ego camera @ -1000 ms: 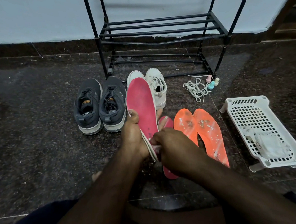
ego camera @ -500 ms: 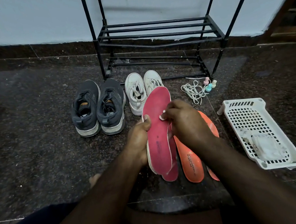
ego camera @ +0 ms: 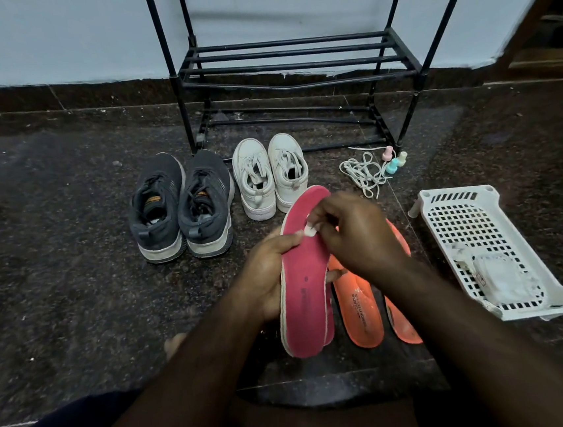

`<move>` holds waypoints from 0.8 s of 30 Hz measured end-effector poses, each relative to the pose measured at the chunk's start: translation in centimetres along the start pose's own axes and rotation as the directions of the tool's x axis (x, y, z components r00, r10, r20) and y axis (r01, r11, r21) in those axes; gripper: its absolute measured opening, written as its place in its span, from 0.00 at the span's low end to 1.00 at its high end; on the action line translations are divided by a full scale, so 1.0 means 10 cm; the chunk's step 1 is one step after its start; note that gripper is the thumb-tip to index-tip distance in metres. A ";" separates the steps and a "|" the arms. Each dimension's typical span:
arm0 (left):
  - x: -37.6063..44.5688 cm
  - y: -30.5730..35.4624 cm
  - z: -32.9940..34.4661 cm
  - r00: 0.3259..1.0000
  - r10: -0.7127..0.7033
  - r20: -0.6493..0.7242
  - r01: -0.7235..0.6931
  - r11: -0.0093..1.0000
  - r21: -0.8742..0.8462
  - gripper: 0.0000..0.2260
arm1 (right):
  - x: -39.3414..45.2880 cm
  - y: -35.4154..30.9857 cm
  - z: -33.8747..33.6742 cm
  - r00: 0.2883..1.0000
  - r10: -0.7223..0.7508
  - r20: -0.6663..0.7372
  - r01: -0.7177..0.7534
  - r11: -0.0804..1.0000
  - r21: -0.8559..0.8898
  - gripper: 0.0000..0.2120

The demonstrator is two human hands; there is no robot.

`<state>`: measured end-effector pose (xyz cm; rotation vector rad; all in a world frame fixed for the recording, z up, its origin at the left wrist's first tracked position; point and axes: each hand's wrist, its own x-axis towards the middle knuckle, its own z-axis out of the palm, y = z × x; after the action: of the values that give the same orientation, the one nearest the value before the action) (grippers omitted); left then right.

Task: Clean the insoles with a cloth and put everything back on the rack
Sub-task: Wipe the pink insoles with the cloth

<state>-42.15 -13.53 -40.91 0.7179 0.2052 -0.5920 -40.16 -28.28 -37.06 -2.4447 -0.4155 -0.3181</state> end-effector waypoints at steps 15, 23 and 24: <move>-0.01 -0.06 0.04 0.996 0.064 -0.064 -0.060 0.996 0.060 0.14 | -0.06 -0.04 0.16 0.989 -0.148 -0.005 0.148 0.989 0.013 0.08; -0.03 -0.04 0.00 0.998 0.012 -0.062 -0.008 0.998 0.069 0.15 | 0.01 0.01 0.10 0.994 -0.060 -0.089 0.064 0.997 0.041 0.07; -0.03 -0.05 0.00 0.998 0.005 -0.059 0.000 0.997 0.081 0.15 | -0.01 0.00 0.12 0.993 -0.099 -0.070 0.101 0.995 0.019 0.08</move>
<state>-42.67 -13.67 -41.04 0.8148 0.2362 -0.5796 -40.12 -27.55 -38.03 -2.3883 -0.5103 -0.4364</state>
